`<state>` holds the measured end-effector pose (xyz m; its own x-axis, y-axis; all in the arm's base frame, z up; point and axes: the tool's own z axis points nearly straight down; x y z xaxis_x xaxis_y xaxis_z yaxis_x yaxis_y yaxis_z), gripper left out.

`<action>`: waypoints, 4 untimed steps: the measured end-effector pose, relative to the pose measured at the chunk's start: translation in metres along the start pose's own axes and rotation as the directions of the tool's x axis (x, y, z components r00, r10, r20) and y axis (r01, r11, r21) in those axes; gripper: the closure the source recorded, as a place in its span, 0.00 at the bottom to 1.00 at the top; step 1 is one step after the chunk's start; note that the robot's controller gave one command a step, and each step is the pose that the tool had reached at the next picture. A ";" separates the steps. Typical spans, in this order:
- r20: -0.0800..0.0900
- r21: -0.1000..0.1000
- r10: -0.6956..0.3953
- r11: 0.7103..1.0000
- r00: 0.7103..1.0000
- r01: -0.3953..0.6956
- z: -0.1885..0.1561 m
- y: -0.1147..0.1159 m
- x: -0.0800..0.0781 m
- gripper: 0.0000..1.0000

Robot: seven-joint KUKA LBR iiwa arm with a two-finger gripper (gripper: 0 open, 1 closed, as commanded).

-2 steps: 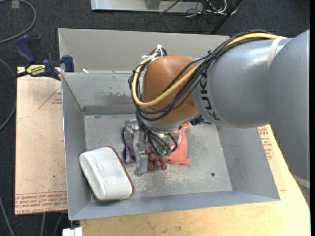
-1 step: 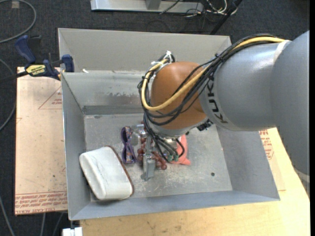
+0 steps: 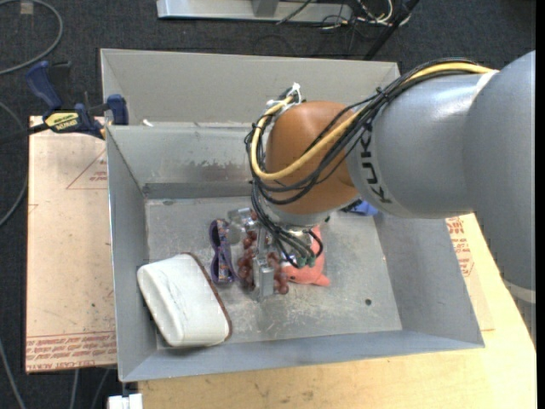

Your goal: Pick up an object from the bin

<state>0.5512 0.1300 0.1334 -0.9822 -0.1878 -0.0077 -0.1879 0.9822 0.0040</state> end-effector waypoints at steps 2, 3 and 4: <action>-0.005 -0.001 -0.034 0.999 0.999 0.034 0.045 -0.025 -0.017 0.00; -0.003 -0.004 -0.143 0.990 0.990 0.143 0.056 -0.057 -0.033 0.00; -0.004 -0.002 -0.134 0.991 0.991 0.134 0.061 -0.118 -0.039 1.00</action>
Offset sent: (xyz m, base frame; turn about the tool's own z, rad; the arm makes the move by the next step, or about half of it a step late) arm 0.0348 -0.0249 -0.0634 -0.3162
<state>0.6121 0.0221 0.0719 -0.9480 -0.3182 -0.0039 -0.3182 0.9480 0.0047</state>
